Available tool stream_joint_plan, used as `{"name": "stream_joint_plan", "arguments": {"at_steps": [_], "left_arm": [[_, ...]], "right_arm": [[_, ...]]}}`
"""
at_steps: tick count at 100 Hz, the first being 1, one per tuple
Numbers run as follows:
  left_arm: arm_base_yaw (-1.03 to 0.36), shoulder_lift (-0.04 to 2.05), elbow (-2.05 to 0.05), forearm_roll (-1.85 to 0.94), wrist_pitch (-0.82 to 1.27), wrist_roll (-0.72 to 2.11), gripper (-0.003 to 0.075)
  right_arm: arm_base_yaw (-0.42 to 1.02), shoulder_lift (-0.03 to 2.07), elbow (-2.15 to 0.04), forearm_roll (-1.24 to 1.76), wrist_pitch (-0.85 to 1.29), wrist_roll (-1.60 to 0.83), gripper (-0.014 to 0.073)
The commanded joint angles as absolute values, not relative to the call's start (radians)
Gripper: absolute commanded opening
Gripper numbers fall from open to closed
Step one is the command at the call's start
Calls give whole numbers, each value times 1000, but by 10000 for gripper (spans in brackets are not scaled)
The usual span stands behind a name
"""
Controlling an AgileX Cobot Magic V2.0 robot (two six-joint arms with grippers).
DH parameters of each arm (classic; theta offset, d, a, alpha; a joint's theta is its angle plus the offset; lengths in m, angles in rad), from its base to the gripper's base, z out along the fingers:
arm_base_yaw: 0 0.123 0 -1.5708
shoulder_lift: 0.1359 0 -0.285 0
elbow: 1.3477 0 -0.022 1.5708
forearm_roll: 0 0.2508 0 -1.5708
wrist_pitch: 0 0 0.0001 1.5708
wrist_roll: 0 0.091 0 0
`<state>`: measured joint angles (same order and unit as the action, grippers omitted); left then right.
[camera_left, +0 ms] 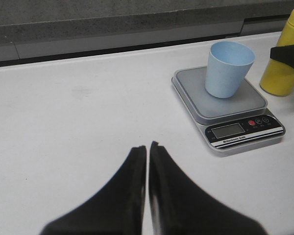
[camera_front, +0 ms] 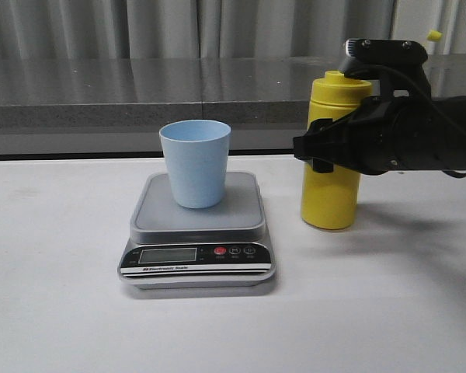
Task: Pour seasoning into cup on scale with both arms
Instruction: 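Move the right gripper to the yellow bottle and grasp it, then lift the yellow bottle with the right gripper and tilt it nozzle-down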
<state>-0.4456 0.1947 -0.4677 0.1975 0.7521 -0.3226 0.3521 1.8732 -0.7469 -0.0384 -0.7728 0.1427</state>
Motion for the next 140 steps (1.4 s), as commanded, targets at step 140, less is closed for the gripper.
{"name": "stream_joint_plan", "arguments": {"at_steps": [140], "left_arm": [[-442,207,-492,206,684,-329,10]], "right_arm": [[497,1727,-1256,-877,246,-332,264]]}}
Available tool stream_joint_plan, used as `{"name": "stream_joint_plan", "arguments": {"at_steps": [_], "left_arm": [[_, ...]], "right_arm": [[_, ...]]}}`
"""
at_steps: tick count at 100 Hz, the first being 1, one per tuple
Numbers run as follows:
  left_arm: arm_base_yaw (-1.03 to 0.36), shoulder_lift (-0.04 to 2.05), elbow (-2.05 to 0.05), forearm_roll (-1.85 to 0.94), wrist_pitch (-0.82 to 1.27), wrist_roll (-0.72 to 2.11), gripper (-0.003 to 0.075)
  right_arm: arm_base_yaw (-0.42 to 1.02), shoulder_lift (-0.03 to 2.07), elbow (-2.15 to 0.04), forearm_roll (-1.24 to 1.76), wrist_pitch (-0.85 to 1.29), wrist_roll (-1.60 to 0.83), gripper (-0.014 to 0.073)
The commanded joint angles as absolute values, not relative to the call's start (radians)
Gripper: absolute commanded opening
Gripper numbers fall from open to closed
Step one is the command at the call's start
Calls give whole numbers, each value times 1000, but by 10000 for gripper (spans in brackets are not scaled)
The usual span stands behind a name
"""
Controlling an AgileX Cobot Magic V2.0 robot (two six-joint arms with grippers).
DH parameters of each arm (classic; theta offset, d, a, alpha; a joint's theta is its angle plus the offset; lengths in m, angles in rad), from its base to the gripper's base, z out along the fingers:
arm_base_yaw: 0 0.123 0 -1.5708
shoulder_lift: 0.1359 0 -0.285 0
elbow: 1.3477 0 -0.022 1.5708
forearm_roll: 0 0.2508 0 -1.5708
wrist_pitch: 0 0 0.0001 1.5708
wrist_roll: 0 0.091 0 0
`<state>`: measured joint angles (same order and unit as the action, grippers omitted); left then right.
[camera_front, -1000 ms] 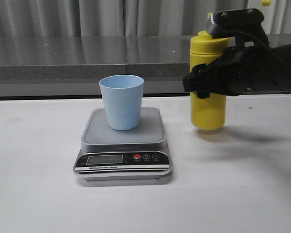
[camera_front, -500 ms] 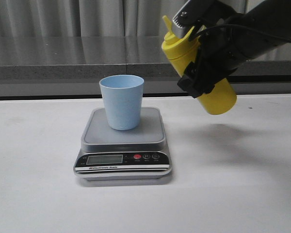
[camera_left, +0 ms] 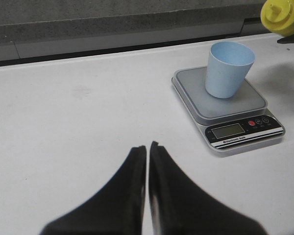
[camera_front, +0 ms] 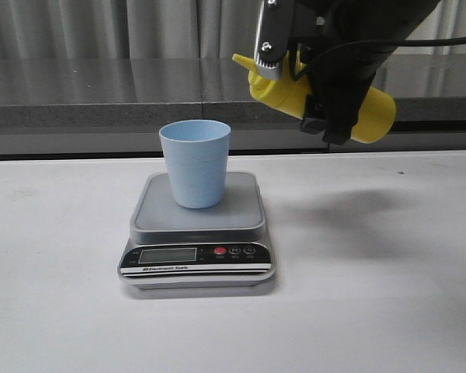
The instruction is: Pour seasoning into cup on scale with both arms
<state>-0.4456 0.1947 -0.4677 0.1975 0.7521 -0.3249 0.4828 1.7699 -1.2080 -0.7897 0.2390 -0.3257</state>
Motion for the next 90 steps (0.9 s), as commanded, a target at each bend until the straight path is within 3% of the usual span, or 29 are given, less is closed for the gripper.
{"name": "stream_joint_plan", "arguments": {"at_steps": [1,90], "left_arm": [[-442,207,-492,206,684,-329,10],[-442,207,-492,206,684,-329,10]], "right_arm": [[499,1728,-1258,-882,249,-332,264],[632,1772,-1329,-1593,537,-261,264]]}}
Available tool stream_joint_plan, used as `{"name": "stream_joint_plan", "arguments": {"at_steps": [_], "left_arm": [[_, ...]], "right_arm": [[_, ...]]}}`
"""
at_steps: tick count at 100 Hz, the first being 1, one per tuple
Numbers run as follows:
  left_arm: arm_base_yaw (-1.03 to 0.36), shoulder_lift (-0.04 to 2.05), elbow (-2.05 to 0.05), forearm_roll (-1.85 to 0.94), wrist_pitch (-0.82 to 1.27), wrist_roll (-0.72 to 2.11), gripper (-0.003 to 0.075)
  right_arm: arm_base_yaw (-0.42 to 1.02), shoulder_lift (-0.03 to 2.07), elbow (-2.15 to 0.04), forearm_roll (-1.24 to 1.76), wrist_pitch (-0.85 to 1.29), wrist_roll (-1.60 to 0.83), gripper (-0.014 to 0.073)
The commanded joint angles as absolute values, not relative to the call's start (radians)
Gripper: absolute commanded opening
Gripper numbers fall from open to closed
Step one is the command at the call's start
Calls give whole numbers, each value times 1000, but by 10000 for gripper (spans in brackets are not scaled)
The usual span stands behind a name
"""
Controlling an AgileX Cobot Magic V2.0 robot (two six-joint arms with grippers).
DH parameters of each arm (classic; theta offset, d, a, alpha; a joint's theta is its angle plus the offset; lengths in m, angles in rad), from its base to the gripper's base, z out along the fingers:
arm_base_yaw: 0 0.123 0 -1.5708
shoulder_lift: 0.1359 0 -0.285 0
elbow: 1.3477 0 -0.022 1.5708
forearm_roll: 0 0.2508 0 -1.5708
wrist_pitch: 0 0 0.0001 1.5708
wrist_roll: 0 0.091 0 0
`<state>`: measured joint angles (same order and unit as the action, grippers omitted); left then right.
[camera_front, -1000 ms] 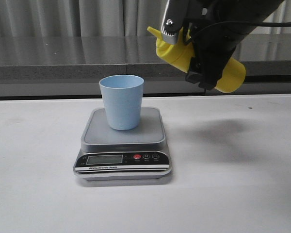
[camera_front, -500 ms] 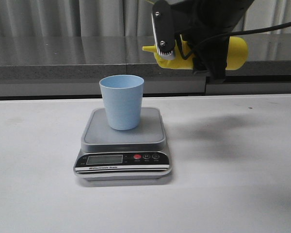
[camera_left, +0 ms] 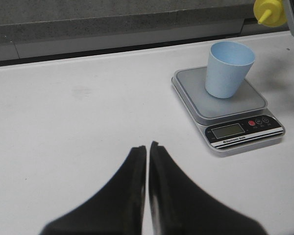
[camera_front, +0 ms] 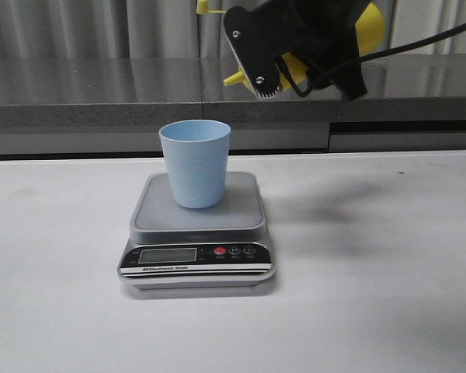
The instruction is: Pour seasoning into cup on scale with both arms
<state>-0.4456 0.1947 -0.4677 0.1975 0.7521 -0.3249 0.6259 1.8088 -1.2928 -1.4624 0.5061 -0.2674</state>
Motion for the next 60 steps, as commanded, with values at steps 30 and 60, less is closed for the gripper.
{"name": "stream_joint_plan", "arguments": {"at_steps": [30,60], "left_arm": [[-442,207,-492,206,684,-329,10],[-442,207,-492,206,684,-329,10]], "right_arm": [[662,1815,-1329,-1773,542,-261,264],[671,1814,-1331,-1801,544,-261,264]]}}
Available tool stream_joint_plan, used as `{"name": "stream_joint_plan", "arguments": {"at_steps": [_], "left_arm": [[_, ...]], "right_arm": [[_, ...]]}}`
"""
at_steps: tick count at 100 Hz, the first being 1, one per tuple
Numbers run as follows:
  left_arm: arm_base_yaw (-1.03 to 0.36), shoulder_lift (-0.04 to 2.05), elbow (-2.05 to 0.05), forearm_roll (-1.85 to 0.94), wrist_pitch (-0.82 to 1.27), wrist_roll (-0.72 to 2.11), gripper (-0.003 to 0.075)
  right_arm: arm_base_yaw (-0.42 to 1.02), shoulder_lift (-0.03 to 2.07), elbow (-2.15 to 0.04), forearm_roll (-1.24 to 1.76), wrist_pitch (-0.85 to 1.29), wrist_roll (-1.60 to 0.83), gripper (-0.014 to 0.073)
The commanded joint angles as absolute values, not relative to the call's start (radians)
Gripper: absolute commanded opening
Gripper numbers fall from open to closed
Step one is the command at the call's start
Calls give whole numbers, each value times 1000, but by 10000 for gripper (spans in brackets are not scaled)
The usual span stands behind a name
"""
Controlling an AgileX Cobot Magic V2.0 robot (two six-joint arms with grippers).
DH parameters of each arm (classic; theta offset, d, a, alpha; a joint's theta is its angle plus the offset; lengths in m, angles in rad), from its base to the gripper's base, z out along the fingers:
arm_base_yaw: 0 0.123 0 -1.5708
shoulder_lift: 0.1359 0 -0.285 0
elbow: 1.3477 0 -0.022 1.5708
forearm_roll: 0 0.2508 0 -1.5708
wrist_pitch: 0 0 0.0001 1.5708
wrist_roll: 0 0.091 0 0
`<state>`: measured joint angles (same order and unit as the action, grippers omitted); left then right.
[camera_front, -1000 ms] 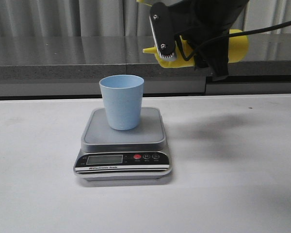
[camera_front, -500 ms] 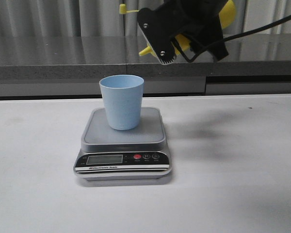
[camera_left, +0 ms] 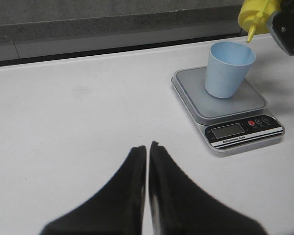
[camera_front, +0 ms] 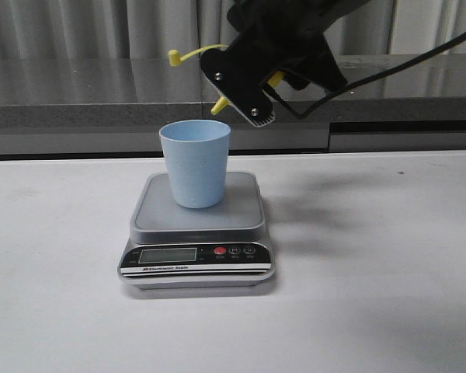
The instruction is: Pour seasoning into cup on scale with both arms
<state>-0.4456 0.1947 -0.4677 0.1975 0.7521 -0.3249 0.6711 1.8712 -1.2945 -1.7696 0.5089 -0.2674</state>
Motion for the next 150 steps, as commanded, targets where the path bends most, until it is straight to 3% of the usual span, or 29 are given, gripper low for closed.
{"name": "stream_joint_plan", "arguments": {"at_steps": [1,26,74,112,138,150], "left_arm": [[-442,207,-492,206,684,-329,10],[-442,207,-492,206,684,-329,10],[-442,207,-492,206,684,-329,10],[-442,207,-492,206,684,-329,10],[-442,207,-492,206,684,-329,10],[-442,207,-492,206,684,-329,10]], "right_arm": [[671,1814,-1331,-1791,544,-261,264],[661,1743,-1331,-1445,494,-261,264],[514,1591,-1323,-808,379,-223,264],[376,1573,-1104,-546,-134,362,264],[313,1581,-889,-282,-561,345,264],[310,1614,-825,-205,-663,291,264]]}}
